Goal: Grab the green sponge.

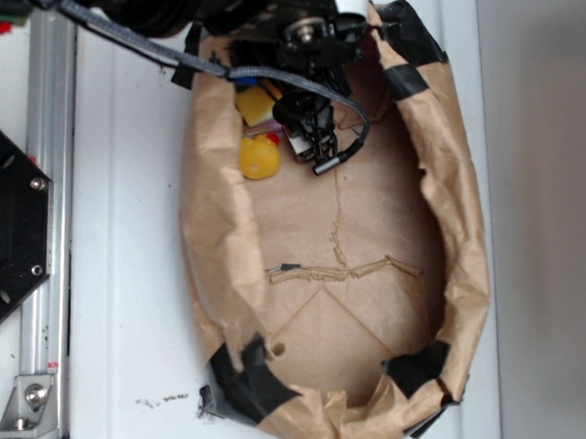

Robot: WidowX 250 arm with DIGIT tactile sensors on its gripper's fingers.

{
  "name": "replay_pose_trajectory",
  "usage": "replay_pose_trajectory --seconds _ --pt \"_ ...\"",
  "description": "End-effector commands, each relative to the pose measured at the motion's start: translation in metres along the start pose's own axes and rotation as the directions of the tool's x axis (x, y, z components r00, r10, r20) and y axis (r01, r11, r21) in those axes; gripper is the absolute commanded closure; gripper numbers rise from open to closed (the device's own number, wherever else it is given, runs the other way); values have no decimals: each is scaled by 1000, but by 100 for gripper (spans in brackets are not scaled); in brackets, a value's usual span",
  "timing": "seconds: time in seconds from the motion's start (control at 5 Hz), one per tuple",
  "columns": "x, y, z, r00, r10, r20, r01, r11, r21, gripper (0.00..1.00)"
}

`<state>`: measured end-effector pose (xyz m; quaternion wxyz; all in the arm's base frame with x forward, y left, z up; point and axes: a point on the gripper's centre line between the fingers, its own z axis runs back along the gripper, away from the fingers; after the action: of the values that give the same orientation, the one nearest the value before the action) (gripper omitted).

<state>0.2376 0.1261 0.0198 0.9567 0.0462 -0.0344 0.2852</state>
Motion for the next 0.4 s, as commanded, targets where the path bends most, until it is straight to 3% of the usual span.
replay_pose_trajectory --seconds 0.0,0.2 --pt "8 -15 54 987 -121 102 125 991 -42 100" --pt "9 -57 99 952 -266 149 281 956 -89 100"
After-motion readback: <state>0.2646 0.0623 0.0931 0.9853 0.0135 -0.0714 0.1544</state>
